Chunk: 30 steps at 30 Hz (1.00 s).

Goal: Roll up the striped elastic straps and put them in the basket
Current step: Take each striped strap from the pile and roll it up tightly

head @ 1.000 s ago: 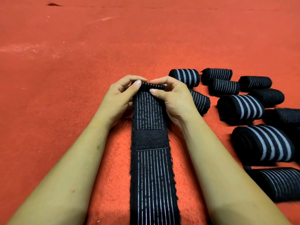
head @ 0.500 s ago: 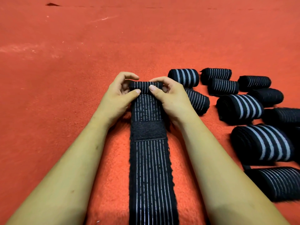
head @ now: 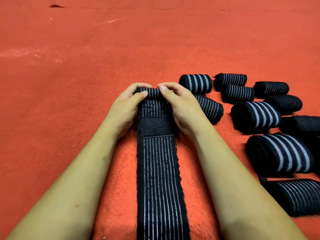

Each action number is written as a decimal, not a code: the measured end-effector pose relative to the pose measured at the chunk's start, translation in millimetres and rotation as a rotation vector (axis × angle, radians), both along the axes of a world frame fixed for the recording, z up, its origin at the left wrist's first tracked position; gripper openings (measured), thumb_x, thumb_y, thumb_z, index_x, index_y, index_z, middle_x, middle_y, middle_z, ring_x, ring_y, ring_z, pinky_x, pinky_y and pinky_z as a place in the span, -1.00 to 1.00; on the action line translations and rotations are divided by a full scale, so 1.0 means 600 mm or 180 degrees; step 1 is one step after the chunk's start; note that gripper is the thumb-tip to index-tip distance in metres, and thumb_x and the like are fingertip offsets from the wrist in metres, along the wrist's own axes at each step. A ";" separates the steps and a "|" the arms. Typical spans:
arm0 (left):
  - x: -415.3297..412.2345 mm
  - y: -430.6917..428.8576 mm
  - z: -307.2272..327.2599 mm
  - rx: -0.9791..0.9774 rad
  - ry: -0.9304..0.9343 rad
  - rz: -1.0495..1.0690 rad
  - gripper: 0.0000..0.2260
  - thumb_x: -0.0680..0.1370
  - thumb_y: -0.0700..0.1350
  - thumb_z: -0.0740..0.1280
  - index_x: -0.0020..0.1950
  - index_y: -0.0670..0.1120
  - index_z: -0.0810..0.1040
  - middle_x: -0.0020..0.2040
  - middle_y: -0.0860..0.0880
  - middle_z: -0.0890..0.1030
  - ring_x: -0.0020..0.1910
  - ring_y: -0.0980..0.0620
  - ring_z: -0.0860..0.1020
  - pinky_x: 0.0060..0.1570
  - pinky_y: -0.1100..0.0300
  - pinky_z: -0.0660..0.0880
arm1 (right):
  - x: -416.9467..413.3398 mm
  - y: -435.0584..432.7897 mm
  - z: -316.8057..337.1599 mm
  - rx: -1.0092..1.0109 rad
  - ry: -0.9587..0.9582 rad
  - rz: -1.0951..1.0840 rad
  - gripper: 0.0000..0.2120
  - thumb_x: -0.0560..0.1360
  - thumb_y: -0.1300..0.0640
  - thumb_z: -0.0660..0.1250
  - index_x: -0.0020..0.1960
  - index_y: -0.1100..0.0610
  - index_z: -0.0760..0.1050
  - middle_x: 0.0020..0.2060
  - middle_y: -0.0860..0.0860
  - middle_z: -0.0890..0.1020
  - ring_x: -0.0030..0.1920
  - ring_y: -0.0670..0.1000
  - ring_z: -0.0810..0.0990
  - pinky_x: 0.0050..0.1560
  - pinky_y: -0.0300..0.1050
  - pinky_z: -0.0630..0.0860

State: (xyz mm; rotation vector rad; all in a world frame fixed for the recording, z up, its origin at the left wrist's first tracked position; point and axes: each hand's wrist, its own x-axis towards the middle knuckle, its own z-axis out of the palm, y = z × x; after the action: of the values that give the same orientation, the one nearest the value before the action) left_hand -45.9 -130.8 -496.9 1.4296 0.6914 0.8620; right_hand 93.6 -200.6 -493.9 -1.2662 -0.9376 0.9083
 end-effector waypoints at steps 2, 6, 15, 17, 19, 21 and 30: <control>0.002 -0.003 -0.001 0.0271 0.0457 0.0030 -0.76 0.55 -0.02 0.31 0.21 0.14 0.57 0.12 0.00 0.62 0.10 0.05 0.55 0.30 0.01 0.42 | -0.003 0.000 -0.003 -0.0265 -0.0403 -0.0021 -0.72 0.58 -0.08 0.27 0.22 0.02 0.54 0.10 0.02 0.66 0.15 0.01 0.63 0.29 0.13 0.51; -0.001 -0.008 -0.002 0.0547 0.0938 0.0034 -0.66 0.67 -0.03 0.20 0.46 0.16 0.37 0.24 0.16 0.52 0.16 0.26 0.50 0.25 0.35 0.36 | -0.004 -0.004 -0.005 -0.0379 -0.1015 -0.0008 -0.67 0.62 -0.05 0.21 0.35 -0.01 0.43 0.21 0.00 0.58 0.22 -0.02 0.56 0.32 0.10 0.46; 0.008 -0.009 -0.005 0.0149 0.0526 0.0374 -0.72 0.68 0.07 0.19 -0.01 -0.02 0.62 -0.10 0.09 0.65 -0.10 0.17 0.55 0.05 0.15 0.46 | 0.003 -0.003 -0.006 0.0196 -0.0551 -0.0176 -0.75 0.46 0.42 0.32 -0.02 0.09 0.56 -0.09 0.05 0.64 -0.05 -0.01 0.60 0.11 0.08 0.56; 0.009 -0.008 -0.006 0.0193 0.0537 0.0389 -0.78 0.67 -0.02 0.20 0.00 -0.03 0.61 -0.08 0.04 0.63 -0.09 0.14 0.53 0.05 0.13 0.44 | 0.003 -0.002 -0.006 0.0097 -0.0364 -0.0070 -0.74 0.44 0.41 0.33 -0.02 0.09 0.56 -0.09 0.07 0.63 -0.08 0.00 0.59 0.03 0.03 0.56; 0.009 -0.006 -0.007 0.0313 0.0498 0.0359 -0.82 0.67 -0.09 0.21 0.07 -0.06 0.61 0.00 -0.02 0.64 -0.02 0.11 0.55 0.15 0.08 0.46 | 0.000 0.001 -0.008 -0.0015 -0.0100 0.0053 -0.82 0.43 0.25 0.39 0.01 0.05 0.56 -0.05 0.09 0.64 -0.04 0.04 0.62 0.09 0.06 0.58; 0.006 -0.002 -0.009 0.0449 0.0463 0.0287 -0.83 0.65 -0.11 0.22 0.13 -0.03 0.60 0.09 -0.02 0.64 0.07 0.09 0.56 0.25 0.03 0.46 | -0.003 0.006 -0.009 -0.0172 -0.0012 0.0012 -0.79 0.45 0.01 0.41 0.06 0.03 0.57 0.03 0.06 0.67 0.06 0.05 0.66 0.21 0.12 0.57; 0.005 -0.006 -0.007 0.0421 0.0549 0.0061 -0.75 0.62 0.07 0.26 0.26 0.07 0.55 0.14 0.06 0.61 0.12 0.12 0.55 0.24 0.13 0.45 | 0.006 0.001 -0.010 0.0147 -0.0662 -0.0362 -0.86 0.52 0.26 0.35 0.05 0.10 0.56 -0.04 0.03 0.66 0.05 0.03 0.62 0.19 0.10 0.56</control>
State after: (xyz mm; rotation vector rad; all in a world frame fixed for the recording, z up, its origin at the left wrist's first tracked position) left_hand -42.8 -134.6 -501.0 1.6322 0.7906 0.8178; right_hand 97.2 -200.1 -499.6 -1.3781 -1.0316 0.6717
